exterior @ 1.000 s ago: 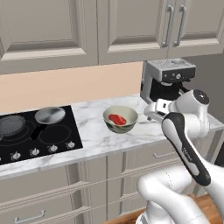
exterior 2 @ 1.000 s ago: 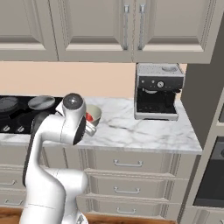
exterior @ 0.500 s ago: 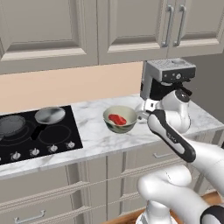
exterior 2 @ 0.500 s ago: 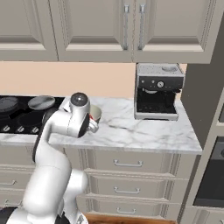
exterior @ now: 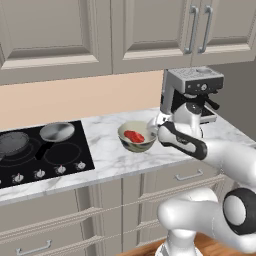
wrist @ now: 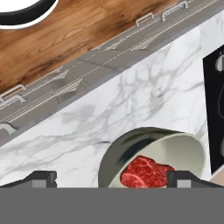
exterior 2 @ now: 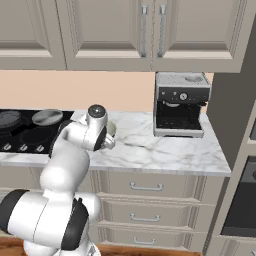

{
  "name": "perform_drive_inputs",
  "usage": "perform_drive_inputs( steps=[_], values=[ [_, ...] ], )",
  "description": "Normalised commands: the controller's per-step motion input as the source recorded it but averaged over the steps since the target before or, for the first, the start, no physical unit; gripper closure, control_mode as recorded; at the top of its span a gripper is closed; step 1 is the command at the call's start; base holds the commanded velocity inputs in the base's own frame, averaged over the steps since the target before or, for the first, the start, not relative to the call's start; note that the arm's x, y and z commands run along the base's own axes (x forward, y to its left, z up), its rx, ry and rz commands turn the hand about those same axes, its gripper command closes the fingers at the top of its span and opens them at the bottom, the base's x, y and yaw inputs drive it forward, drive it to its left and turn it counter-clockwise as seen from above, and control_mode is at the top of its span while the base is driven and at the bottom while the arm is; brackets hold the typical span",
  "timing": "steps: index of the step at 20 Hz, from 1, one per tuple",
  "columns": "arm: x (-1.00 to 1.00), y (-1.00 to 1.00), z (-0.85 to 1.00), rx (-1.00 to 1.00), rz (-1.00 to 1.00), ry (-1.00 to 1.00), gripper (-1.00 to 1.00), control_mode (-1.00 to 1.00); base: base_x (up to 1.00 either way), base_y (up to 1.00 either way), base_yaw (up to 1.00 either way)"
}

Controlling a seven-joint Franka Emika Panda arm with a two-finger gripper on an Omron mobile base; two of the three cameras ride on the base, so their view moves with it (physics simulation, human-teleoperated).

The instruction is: Place one of the steaks on the plate and the other in the bowl. Then place the bowl in the fridge.

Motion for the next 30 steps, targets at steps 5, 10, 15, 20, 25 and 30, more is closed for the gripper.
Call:
perform_drive_inputs(
  steps=[5,10,15,20,25,30],
  values=[
    [0.53,0.02,-0.28,0.00,0.00,0.06,-1.00,-1.00,0.00,0.00,0.00],
    [0.49,0.00,-0.35,0.00,0.00,0.04,-1.00,-1.00,0.00,0.00,0.00],
    [0.47,0.00,-0.44,0.00,0.00,0.00,-1.00,-1.00,0.00,0.00,0.00],
    [0.47,0.00,-0.40,0.00,0.00,0.00,-1.00,-1.00,0.00,0.00,0.00],
    [0.25,0.00,-0.23,0.00,0.00,0.00,1.00,-1.00,0.00,0.00,0.00],
    [-0.01,0.01,0.00,0.00,0.00,0.00,1.00,-1.00,0.00,0.00,0.00]
  ],
)
